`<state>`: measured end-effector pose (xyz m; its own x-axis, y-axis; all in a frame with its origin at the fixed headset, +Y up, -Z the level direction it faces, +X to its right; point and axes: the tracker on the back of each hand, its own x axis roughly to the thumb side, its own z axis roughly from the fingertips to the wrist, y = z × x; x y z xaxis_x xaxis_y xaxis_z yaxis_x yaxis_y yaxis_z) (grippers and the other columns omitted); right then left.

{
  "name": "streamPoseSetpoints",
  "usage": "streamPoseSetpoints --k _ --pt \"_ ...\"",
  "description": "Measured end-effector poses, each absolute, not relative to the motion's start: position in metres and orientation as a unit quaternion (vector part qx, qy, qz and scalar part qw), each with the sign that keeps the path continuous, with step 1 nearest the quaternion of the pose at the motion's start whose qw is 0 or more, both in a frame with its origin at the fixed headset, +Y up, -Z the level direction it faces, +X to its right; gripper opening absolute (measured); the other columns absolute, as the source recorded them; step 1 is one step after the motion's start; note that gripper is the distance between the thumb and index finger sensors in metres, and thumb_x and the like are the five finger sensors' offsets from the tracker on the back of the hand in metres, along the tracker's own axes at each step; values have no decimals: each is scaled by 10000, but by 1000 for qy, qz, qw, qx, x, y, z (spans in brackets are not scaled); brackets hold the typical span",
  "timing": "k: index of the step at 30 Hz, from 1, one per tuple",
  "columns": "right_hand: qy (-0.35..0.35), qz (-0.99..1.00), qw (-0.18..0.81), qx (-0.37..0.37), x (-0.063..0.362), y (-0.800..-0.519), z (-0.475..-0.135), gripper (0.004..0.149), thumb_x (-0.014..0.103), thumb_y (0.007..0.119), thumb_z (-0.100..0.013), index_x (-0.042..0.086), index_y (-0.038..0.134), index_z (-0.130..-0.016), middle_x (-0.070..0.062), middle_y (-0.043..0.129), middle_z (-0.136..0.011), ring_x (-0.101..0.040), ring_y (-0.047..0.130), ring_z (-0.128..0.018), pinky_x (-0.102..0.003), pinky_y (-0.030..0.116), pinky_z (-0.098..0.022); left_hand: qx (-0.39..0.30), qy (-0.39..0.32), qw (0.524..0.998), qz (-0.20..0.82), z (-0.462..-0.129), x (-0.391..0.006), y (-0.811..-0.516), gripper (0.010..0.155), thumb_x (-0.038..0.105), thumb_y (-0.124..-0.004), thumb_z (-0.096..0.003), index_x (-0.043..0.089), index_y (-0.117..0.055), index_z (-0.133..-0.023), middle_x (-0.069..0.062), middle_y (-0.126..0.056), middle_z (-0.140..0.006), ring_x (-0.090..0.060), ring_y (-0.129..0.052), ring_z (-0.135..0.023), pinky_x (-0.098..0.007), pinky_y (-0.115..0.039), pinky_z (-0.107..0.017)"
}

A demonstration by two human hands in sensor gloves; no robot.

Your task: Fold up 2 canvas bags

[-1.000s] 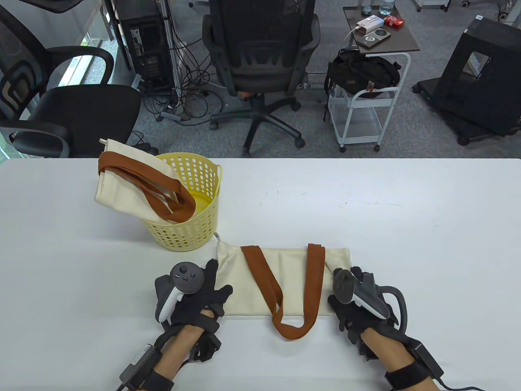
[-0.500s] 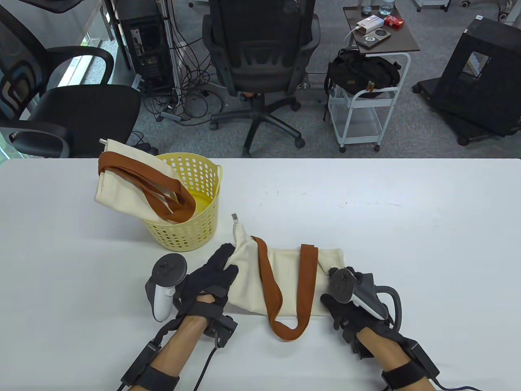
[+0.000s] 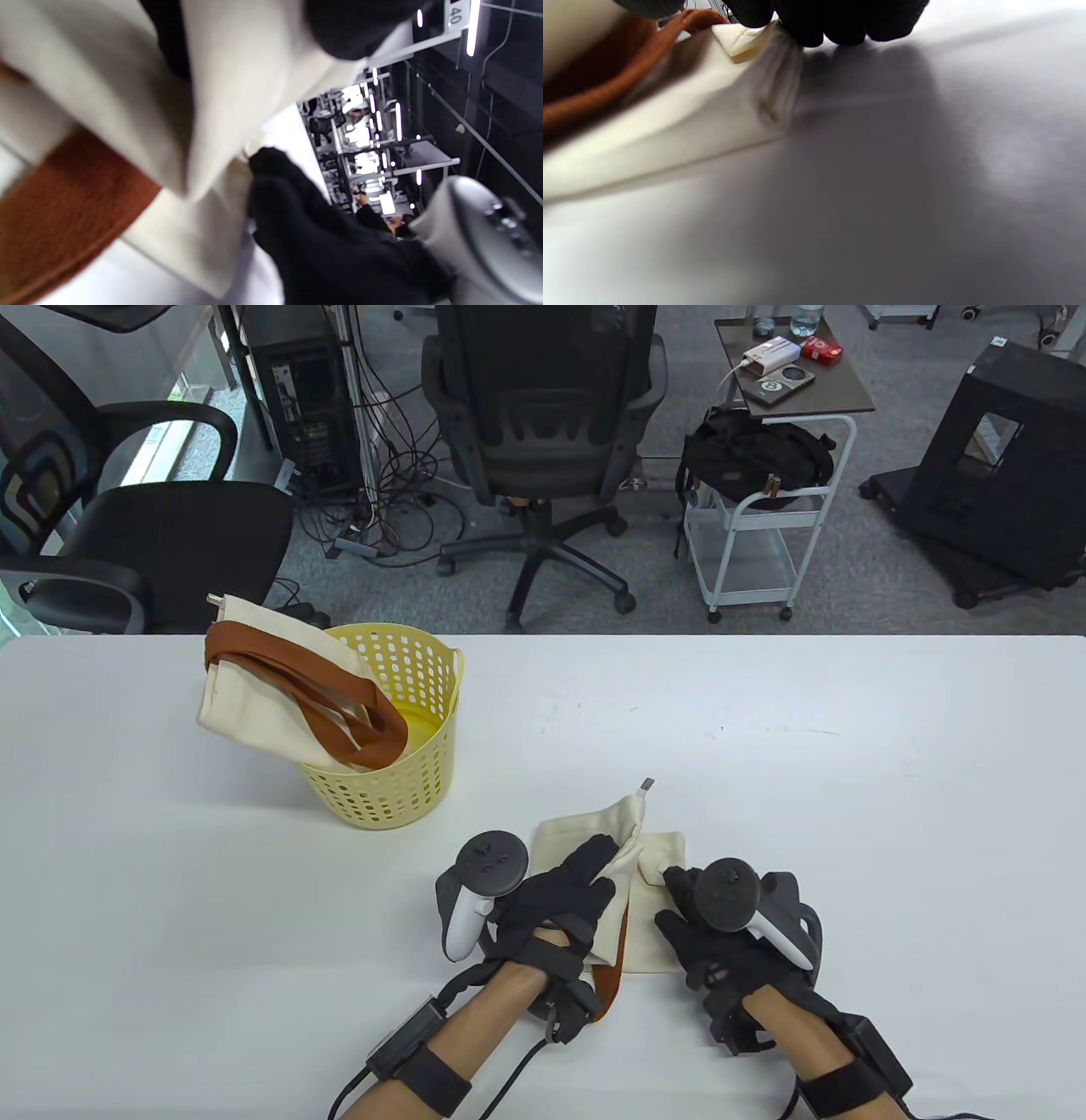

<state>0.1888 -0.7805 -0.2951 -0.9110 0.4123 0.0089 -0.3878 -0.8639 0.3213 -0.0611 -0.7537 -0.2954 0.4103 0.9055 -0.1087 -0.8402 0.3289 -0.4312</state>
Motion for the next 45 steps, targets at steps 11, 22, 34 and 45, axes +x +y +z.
streamPoseSetpoints --k 11,22,34,45 --pt "166 926 338 25 206 -782 -297 765 617 589 -444 271 342 -1080 -166 571 -1104 -428 613 -1005 -573 568 -744 -241 -96 818 513 -294 -48 -774 623 361 -745 -461 248 -496 -1022 -64 -651 -1046 -332 -823 -942 -487 -683 -711" --pt "77 993 46 72 168 -779 -284 733 519 781 -440 304 453 -1059 -95 606 -1107 -367 665 -1003 -568 586 -742 -220 -205 825 478 -298 -50 -745 653 437 -762 -458 235 -518 -1029 -92 -585 -1082 -401 -718 -988 -579 -592 -726" --pt "76 995 38 56 165 -781 -287 718 483 799 -446 305 462 -1054 -52 589 -1115 -343 675 -994 -558 588 -744 -389 -208 887 139 -313 -84 -777 936 571 -805 -413 391 -141 -1048 147 141 -1063 -333 121 -1052 -630 -90 -768" --pt "56 986 59 147 128 -750 -288 701 469 801 -449 290 494 -1054 -54 430 -1156 -323 414 -1070 -513 439 -773 -379 -206 900 60 -311 -80 -787 946 646 -725 -373 440 -41 -994 167 194 -1020 -307 123 -1057 -566 -27 -764"
